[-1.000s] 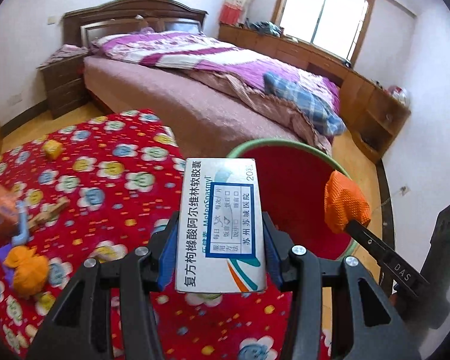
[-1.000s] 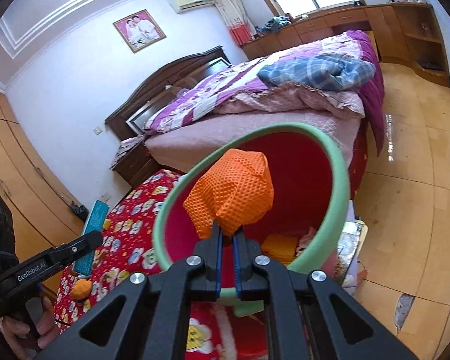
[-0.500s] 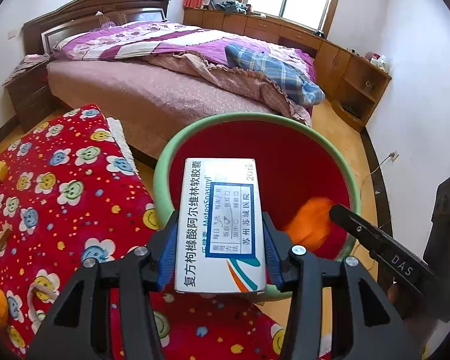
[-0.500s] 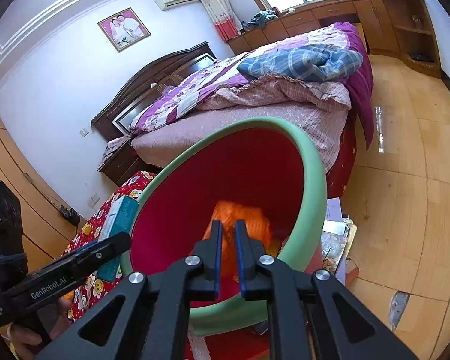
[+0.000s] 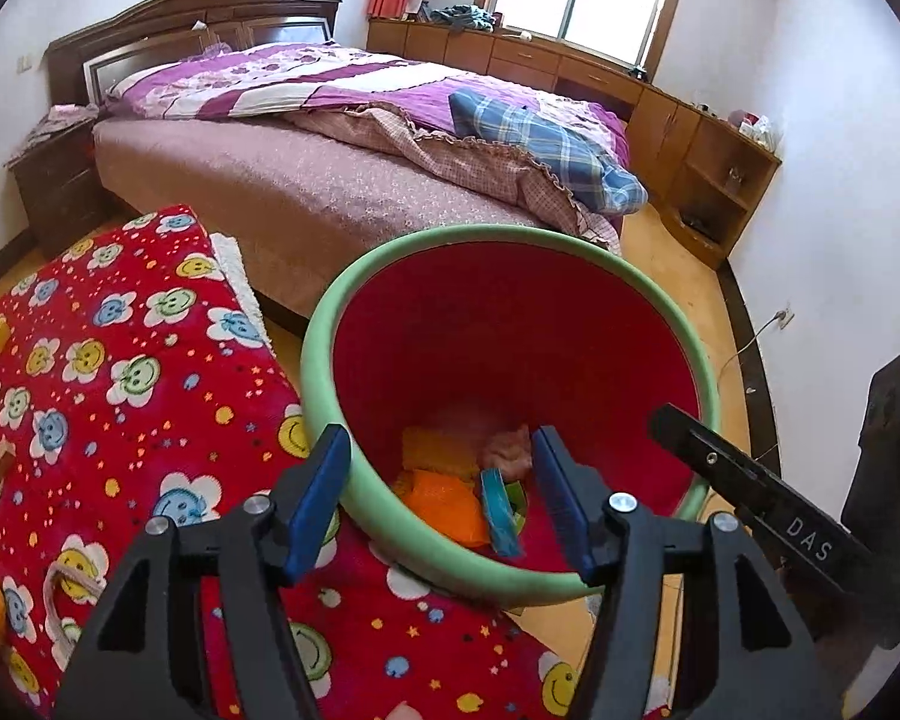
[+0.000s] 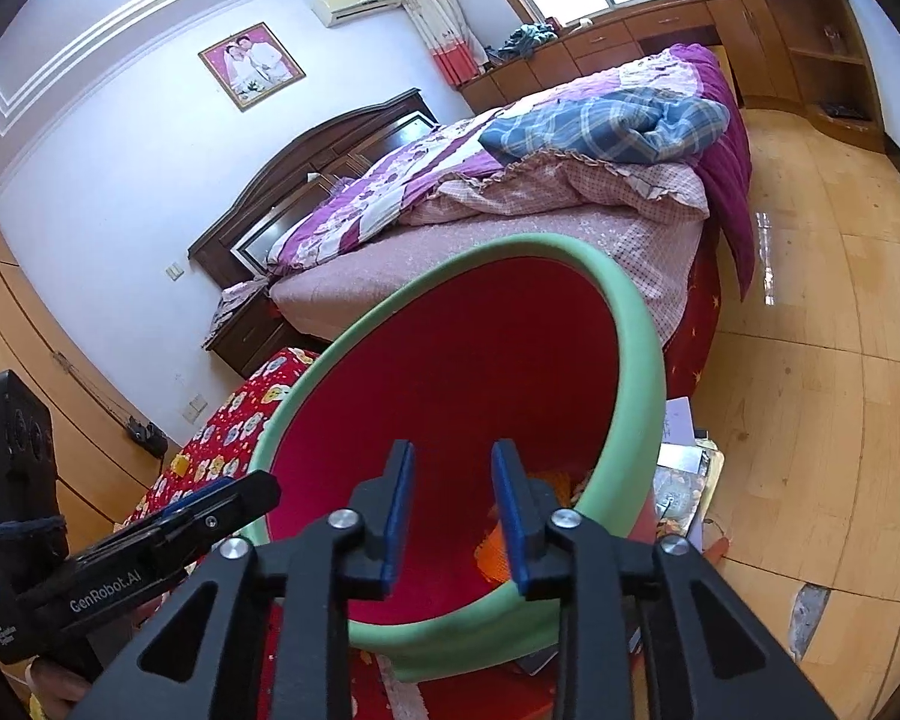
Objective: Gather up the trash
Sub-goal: 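Open both tools to drop the box and mesh bag into the bucket, then move both open tools back over the bedspread items, then grasp the brown box with the left tool while the right grasps another orange mesh bag, then carry both items over the red bucket and open both tools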
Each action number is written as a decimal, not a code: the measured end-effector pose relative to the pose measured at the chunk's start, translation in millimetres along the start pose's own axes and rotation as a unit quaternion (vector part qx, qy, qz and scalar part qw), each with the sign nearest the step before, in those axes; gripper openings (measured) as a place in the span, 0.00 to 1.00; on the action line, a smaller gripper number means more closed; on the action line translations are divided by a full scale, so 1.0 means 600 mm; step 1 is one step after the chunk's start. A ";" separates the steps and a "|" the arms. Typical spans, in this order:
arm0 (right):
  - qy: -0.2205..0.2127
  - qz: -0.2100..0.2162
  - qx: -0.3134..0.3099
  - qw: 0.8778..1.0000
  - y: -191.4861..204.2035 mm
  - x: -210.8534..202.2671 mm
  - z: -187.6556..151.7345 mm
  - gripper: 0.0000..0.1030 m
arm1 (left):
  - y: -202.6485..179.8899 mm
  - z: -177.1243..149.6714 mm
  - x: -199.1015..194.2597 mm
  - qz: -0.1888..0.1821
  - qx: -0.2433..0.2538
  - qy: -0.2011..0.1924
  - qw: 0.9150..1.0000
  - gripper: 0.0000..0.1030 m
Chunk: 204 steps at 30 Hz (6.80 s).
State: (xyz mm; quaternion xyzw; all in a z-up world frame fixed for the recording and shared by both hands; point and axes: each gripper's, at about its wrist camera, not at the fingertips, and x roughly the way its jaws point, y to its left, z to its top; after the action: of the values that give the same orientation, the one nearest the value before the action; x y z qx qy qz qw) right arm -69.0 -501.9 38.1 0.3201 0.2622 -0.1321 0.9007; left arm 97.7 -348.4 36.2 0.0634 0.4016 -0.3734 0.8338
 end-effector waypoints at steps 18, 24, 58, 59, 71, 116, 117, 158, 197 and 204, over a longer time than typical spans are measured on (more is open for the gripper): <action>-0.010 0.005 -0.021 1.000 0.066 -0.029 0.001 0.58 | 0.078 -0.013 -0.097 0.024 -0.066 -0.035 0.997 0.61; -0.012 0.017 -0.033 0.999 0.099 -0.042 -0.002 0.58 | 0.124 -0.023 -0.137 0.040 -0.107 -0.046 0.992 0.61; 0.086 0.046 -0.108 0.989 0.278 0.021 -0.089 0.66 | 0.434 -0.089 -0.265 0.204 -0.218 -0.067 0.952 0.61; 0.088 0.045 -0.112 0.989 0.282 0.025 -0.090 0.66 | 0.445 -0.088 -0.260 0.211 -0.221 -0.068 0.950 0.62; 0.110 0.039 -0.133 0.984 0.306 0.076 -0.107 0.66 | 0.511 -0.081 -0.187 0.213 -0.231 -0.046 0.948 0.63; 0.178 0.122 -0.203 0.955 0.487 0.083 -0.213 0.66 | 0.485 -0.245 -0.381 0.263 -0.260 -0.088 0.925 0.47; 0.183 0.123 -0.204 0.954 0.493 0.090 -0.217 0.66 | 0.488 -0.250 -0.380 0.264 -0.264 -0.086 0.924 0.47; 0.179 0.159 -0.217 0.946 0.528 0.097 -0.250 0.34 | 0.456 -0.261 -0.368 0.220 -0.276 -0.098 0.930 0.47; 0.005 0.129 -0.175 0.976 0.335 -0.156 -0.109 0.34 | 0.188 -0.172 -0.392 0.143 -0.141 -0.125 0.972 0.47; -0.020 0.090 -0.139 0.986 0.263 -0.160 -0.078 0.34 | 0.144 -0.135 -0.333 0.119 -0.110 -0.110 0.981 0.47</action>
State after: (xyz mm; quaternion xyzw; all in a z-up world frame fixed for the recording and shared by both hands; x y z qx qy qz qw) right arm -102.7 -345.1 141.1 0.2114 0.2306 -0.0193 0.9496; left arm 26.0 -139.7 108.7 -0.0227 0.3358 -0.2300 0.9132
